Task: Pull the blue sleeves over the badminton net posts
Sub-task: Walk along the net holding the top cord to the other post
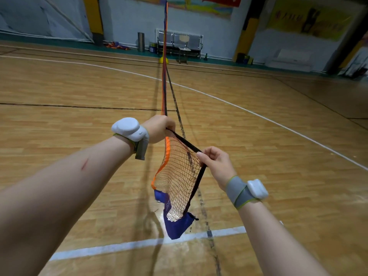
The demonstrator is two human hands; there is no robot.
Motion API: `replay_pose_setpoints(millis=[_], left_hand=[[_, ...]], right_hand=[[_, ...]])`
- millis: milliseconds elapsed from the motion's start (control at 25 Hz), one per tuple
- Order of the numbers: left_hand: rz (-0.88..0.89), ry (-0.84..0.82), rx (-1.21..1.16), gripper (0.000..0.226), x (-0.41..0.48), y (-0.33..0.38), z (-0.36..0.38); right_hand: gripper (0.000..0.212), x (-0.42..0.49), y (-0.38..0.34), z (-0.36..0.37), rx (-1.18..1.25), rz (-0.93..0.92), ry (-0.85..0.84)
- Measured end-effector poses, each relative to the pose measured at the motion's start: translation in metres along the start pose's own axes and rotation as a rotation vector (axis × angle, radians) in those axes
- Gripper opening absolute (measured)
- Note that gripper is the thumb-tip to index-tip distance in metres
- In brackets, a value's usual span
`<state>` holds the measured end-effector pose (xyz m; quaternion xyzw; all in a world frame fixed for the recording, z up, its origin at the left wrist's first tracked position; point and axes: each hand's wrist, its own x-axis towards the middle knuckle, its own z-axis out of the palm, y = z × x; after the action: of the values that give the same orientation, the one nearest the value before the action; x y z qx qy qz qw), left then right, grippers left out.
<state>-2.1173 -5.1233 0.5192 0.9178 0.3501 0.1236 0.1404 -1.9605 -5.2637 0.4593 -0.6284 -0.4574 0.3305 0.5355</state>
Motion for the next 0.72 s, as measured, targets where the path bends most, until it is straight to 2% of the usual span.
replay_pose_setpoints(millis=[160,480,600,720], left_hand=[[-0.024,0.022,-0.022,0.013,-0.005,0.0,-0.003],[-0.062,0.036,-0.038,0.018,-0.005,0.017,-0.007],[0.071,-0.021,-0.033,0.032,-0.014,0.041,0.003],[0.178,-0.059,-0.012,0.032,-0.021,0.058,0.012]], right_hand=[[0.012,-0.012,-0.015,0.004,-0.034,-0.032,-0.039],[0.016,-0.016,-0.038,-0.006,0.116,-0.02,-0.153],[0.021,-0.014,-0.04,-0.007,0.086,-0.033,-0.168],[0.023,-0.013,-0.036,-0.012,0.108,-0.016,-0.162]])
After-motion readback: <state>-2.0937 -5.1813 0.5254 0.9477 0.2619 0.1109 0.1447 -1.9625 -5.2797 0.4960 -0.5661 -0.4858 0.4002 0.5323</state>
